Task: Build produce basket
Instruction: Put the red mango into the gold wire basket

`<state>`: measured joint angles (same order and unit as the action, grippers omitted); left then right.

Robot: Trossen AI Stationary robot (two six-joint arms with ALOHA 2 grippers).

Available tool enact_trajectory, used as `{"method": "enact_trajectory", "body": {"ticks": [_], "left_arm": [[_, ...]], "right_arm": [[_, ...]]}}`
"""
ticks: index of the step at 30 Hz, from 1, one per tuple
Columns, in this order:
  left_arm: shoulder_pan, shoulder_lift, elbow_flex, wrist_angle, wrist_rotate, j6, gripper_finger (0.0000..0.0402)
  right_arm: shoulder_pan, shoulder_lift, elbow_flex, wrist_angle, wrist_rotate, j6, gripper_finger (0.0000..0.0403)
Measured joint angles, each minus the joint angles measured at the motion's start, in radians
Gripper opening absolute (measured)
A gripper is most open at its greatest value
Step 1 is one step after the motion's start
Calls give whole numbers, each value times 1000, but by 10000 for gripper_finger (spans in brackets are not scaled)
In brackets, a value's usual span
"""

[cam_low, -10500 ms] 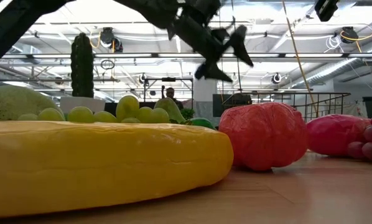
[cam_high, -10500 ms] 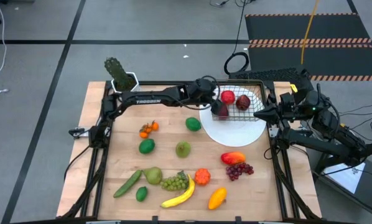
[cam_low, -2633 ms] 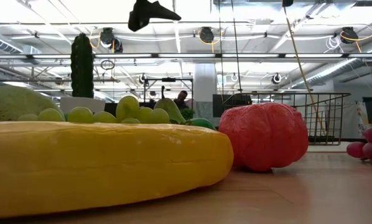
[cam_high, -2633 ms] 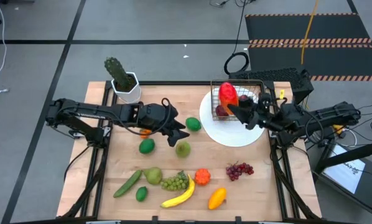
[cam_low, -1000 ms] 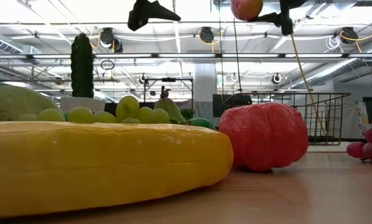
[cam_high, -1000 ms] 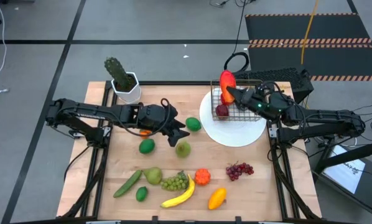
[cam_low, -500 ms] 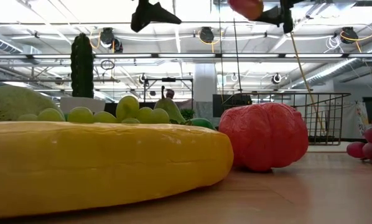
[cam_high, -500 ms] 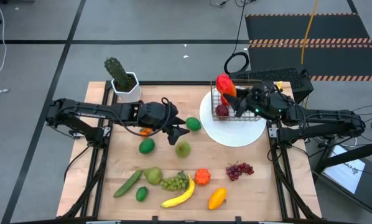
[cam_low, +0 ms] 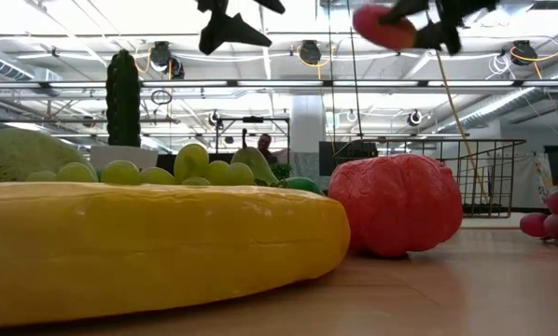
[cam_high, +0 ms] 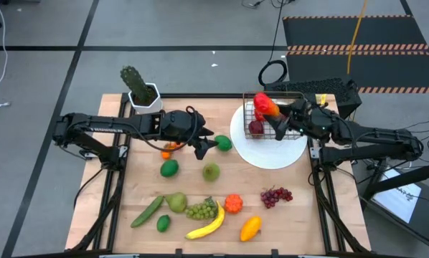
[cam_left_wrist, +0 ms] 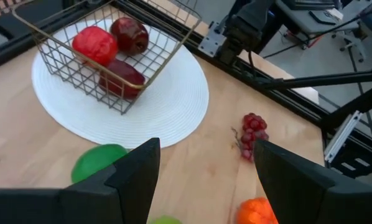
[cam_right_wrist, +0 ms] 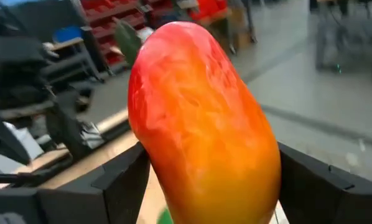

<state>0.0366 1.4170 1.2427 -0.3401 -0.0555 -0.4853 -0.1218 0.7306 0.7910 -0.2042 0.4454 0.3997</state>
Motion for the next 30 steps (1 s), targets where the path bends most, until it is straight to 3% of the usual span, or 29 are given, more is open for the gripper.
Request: {"method": "enact_trajectory", "body": {"ticks": [4, 6, 13, 19, 30], "left_arm": [[15, 0, 0, 0, 1, -56, 257], [19, 0, 0, 0, 0, -76, 257], [22, 0, 0, 1, 0, -86, 257], [22, 0, 0, 1, 6, -25, 257], [21, 0, 0, 1, 9, -111, 257]], "right_arm": [[-48, -34, 0, -192, -3, 213, 290], [-66, -46, 0, -254, -9, 226, 290], [-162, -40, 0, -366, -30, 91, 290], [-273, 38, -6, -459, -34, -95, 290], [-390, 136, -72, -470, -206, -297, 290]]}}
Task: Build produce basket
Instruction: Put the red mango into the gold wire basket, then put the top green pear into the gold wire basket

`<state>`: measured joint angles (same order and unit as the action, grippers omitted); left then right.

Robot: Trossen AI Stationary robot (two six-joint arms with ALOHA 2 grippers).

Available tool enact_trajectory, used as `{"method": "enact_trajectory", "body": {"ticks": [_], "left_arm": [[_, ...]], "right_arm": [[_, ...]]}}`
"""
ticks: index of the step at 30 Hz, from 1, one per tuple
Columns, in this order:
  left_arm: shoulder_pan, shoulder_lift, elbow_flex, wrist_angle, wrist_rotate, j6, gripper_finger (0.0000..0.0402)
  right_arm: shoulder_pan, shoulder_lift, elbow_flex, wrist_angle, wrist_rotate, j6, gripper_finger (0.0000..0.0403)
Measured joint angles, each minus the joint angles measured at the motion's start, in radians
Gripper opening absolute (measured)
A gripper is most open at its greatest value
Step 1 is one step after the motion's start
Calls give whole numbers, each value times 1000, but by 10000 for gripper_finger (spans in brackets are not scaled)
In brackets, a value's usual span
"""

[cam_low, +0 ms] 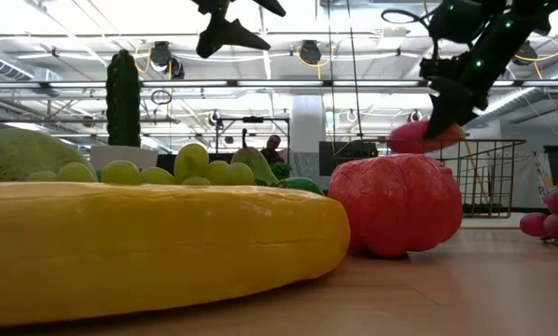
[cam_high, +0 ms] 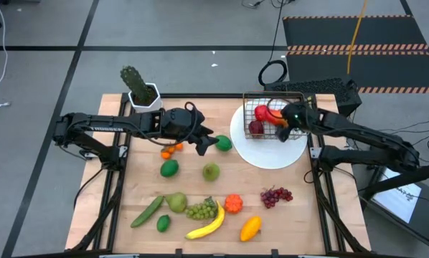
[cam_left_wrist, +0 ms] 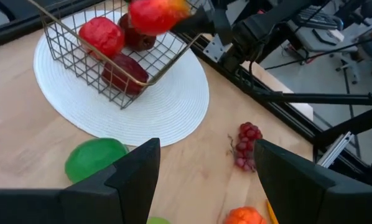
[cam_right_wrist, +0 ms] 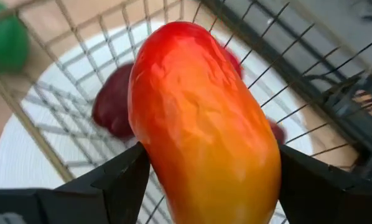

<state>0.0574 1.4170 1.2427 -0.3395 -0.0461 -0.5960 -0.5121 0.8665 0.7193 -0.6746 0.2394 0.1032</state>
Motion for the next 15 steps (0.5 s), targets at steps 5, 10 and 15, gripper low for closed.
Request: {"method": "enact_trajectory", "body": {"ticks": [5, 10, 15], "left_arm": [[0, 0, 0, 0, -7, -7, 257], [0, 0, 0, 0, -7, -8, 257], [0, 0, 0, 0, -7, -15, 257]], "right_arm": [[-8, 12, -2, -38, -15, -14, 298], [-8, 11, -2, -46, -12, -13, 333], [-8, 11, -2, -71, -53, 21, 377]]}}
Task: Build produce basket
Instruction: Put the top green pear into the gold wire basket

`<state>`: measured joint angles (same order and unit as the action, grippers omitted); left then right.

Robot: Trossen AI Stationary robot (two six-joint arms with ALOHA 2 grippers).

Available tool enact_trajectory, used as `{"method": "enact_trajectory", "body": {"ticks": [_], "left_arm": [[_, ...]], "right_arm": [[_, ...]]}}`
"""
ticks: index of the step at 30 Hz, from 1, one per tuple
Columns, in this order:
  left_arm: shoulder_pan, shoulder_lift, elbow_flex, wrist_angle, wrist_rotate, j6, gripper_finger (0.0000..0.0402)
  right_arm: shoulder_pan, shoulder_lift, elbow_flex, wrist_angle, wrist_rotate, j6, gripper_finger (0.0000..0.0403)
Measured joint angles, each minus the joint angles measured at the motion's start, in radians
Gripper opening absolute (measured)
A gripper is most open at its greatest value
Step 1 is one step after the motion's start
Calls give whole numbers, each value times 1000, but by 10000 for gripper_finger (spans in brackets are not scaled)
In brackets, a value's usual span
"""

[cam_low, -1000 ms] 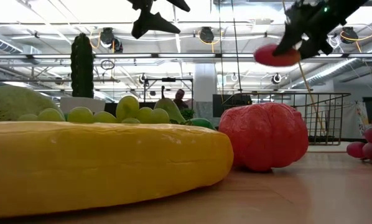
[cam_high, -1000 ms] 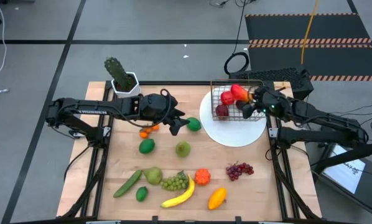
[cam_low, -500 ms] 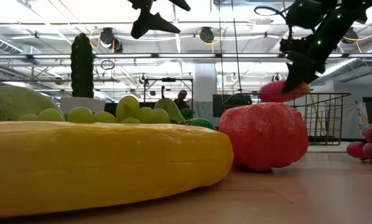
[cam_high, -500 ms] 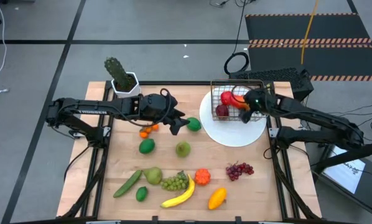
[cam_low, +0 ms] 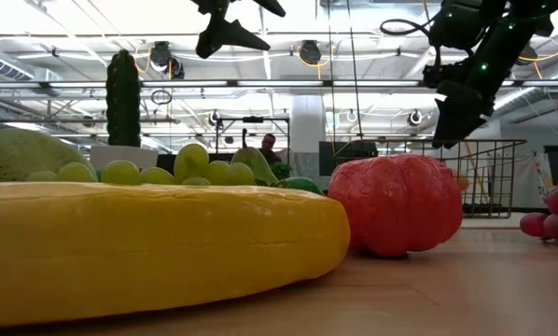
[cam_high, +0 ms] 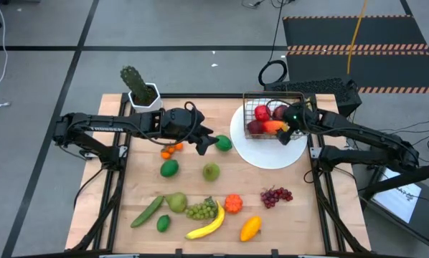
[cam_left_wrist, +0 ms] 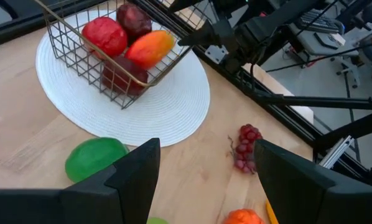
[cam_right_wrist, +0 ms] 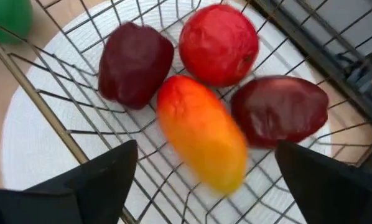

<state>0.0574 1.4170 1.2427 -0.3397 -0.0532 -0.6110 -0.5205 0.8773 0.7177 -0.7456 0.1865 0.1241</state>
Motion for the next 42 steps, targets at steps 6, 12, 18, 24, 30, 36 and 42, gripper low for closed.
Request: {"method": "enact_trajectory", "body": {"ticks": [6, 12, 18, 24, 30, 36, 42], "left_arm": [[-16, 0, 0, -2, 39, -55, 257], [-75, 0, 0, -8, 65, -100, 257], [-166, 0, 0, -39, 65, -73, 257], [-269, 0, 0, -182, -50, -15, 257], [-327, 29, 1, -284, -183, 126, 257], [-327, 130, 2, -242, -210, 255, 257], [-328, 221, 1, -211, -240, 196, 257]], "right_arm": [[6, -31, 25, -15, -40, 135, 392], [29, -103, 71, 1, -160, 300, 392], [96, -179, 92, 52, -246, 463, 391], [232, -221, 95, 131, -320, 697, 391], [429, -221, 95, 222, -254, 835, 391], [572, -221, 95, 372, -170, 806, 391], [657, -228, 95, 362, -162, 791, 391]]}}
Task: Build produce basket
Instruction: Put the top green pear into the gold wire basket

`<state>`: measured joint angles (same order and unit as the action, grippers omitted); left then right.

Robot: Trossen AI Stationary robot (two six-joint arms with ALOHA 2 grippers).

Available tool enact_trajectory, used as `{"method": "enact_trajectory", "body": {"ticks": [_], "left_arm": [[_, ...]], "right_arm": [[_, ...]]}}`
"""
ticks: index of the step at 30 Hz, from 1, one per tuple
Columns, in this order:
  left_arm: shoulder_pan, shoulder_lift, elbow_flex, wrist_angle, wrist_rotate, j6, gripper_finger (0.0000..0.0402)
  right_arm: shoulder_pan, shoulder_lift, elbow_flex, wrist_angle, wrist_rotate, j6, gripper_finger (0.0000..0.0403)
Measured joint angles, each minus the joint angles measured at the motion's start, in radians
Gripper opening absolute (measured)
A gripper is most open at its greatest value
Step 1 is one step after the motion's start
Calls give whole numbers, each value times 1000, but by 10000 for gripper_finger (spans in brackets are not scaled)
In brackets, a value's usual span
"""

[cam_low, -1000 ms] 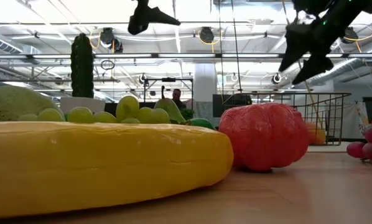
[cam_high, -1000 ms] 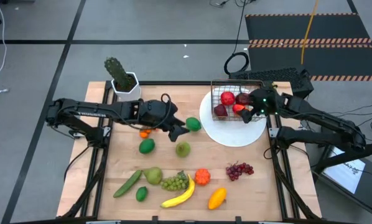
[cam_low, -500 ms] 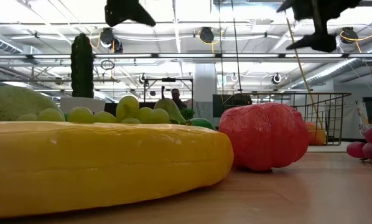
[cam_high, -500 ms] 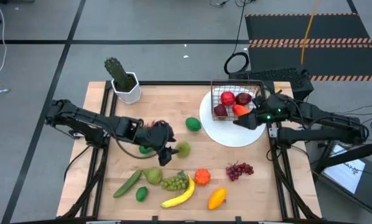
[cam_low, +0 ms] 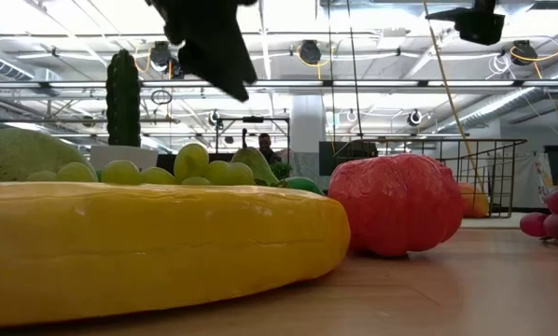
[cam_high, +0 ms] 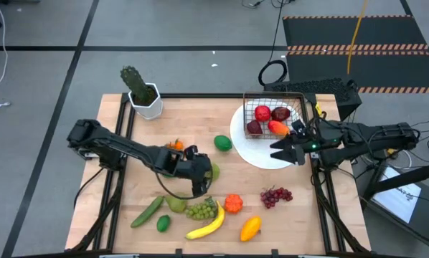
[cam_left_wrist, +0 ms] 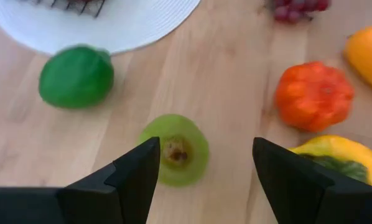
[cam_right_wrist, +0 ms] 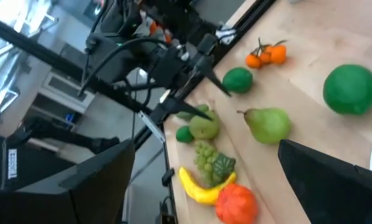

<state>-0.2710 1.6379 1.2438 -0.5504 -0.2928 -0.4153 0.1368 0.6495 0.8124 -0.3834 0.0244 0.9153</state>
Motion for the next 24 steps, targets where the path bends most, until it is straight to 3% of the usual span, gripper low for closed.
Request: {"method": "enact_trajectory", "body": {"ticks": [5, 15, 24], "left_arm": [[0, 56, 0, 5, -5, -31, 240], [20, 80, -1, -27, -43, -33, 120], [35, 99, -2, -28, 11, 24, 102]], "right_arm": [[51, -12, 0, -14, -46, 4, 391], [137, -54, 0, -62, -52, -1, 391], [148, -60, 0, -63, -45, -8, 391]]}}
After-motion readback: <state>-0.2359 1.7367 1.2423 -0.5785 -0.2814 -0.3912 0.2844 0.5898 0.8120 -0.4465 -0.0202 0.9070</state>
